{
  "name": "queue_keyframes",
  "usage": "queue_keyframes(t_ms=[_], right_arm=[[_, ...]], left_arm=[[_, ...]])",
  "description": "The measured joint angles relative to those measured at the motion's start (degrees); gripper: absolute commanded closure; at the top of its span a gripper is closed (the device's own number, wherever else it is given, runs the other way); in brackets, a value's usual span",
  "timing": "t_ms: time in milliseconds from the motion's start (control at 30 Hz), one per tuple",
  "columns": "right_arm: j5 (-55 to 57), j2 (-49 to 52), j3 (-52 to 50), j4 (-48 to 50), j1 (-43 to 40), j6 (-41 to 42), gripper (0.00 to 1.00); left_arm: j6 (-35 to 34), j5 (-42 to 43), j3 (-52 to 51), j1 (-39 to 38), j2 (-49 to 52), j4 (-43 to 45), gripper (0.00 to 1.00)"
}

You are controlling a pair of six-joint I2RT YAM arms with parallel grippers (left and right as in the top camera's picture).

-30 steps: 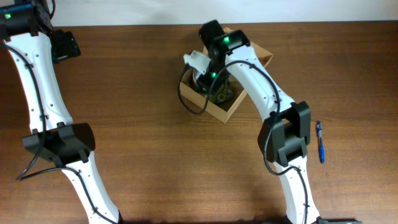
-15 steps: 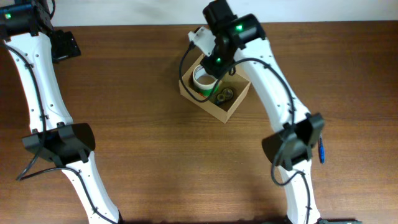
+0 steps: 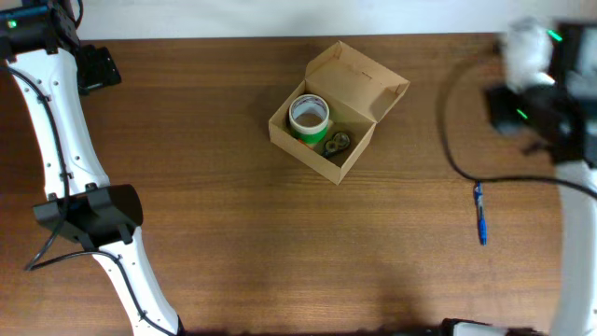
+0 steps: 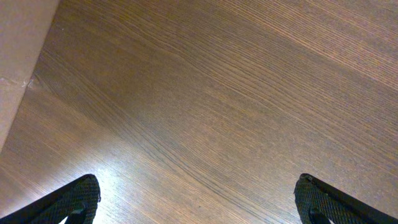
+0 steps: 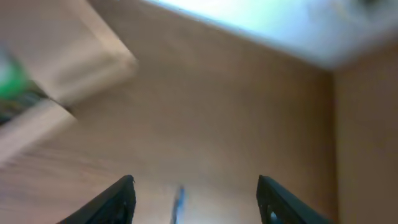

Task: Pack container
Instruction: 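Move the right gripper down and grasp the blue pen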

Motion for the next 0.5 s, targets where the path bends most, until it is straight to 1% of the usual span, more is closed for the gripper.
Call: queue_keyframes(t_ms=[100, 267, 333, 500], right_arm=[[-3.4, 0.1, -9.4, 1.9, -9.0, 1.8, 0.42], [-7.0, 5.8, -21.3, 7.3, -17.2, 3.2, 0.38], [-7.6, 8.4, -23.3, 7.9, -18.9, 3.6, 0.36], [-7.4, 13.6, -23.6, 8.9, -19.6, 2.5, 0.36]], left_arm=[[0.0, 0.0, 0.0, 0.0, 0.0, 0.0, 0.0], [0.0, 0.0, 0.0, 0.0, 0.0, 0.0, 0.0], [0.0, 0.0, 0.0, 0.0, 0.0, 0.0, 0.0], [0.0, 0.0, 0.0, 0.0, 0.0, 0.0, 0.0]])
